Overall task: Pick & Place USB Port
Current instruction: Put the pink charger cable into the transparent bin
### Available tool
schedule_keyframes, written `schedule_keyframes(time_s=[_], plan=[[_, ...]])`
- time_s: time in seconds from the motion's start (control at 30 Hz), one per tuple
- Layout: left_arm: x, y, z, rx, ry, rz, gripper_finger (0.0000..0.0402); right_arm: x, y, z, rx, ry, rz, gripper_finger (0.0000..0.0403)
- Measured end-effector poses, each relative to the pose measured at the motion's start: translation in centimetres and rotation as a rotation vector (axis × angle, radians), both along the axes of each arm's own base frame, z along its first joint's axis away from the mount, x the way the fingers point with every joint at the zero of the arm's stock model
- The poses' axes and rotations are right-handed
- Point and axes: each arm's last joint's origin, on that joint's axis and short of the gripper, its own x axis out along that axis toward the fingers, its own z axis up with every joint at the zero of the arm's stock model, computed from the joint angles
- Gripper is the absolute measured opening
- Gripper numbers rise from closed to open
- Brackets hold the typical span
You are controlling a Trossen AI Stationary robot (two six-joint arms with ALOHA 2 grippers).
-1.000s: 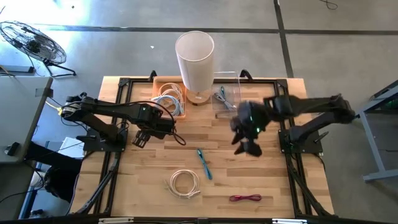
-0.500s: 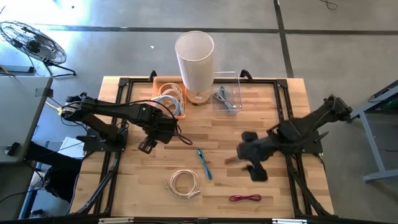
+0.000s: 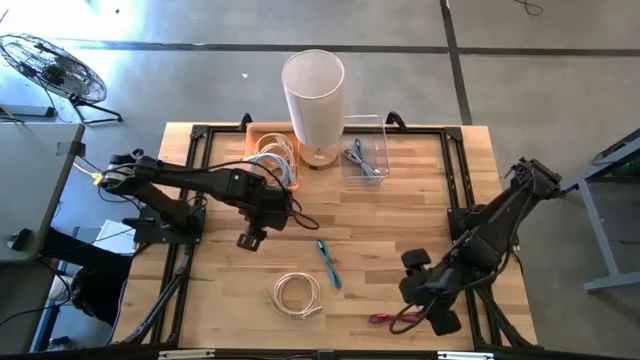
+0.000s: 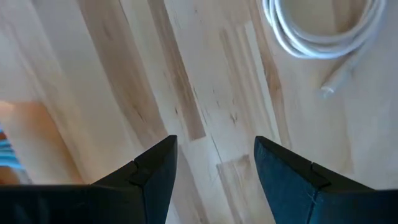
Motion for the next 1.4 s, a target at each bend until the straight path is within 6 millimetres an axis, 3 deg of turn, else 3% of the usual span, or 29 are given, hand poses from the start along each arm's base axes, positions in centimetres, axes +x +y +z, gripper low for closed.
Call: schedule_keyframes(time_s=[0.23,0.47,0.6,0.77,0.93,1.17,1.4], plan=[[0.2,-2.0,-1.0,0.017,0.056,-0.072,0.0209,0.6,1.3,-1.8,-0.101,-0.002,-0.035,0.0232],[-0.1,-3.9,-1.8,0.048,0.120,-0.106,0.0209,1.6,3.6,-6.9,-0.289,0.154,0.092,0.0232],[-0.1,-4.9,-1.9,0.071,0.099,-0.107,0.0209,2.1,4.1,-9.5,-0.392,0.251,0.096,0.0232],[-0.6,-6.0,-1.9,0.087,0.109,-0.141,0.0209,3.3,4.2,-11.8,-0.488,0.255,0.015,0.0232],[-1.2,-6.9,-1.9,0.076,0.139,-0.179,0.0209,4.7,3.6,-12.4,-0.443,0.275,-0.078,0.0232],[-1.7,-7.5,-2.0,0.115,0.156,-0.207,0.0209,6.4,4.8,-12.2,-0.093,0.311,-0.049,0.0231],[-1.6,-7.4,-2.0,0.135,0.139,-0.192,0.0209,6.5,4.8,-12.2,-0.163,0.240,-0.090,0.0231]])
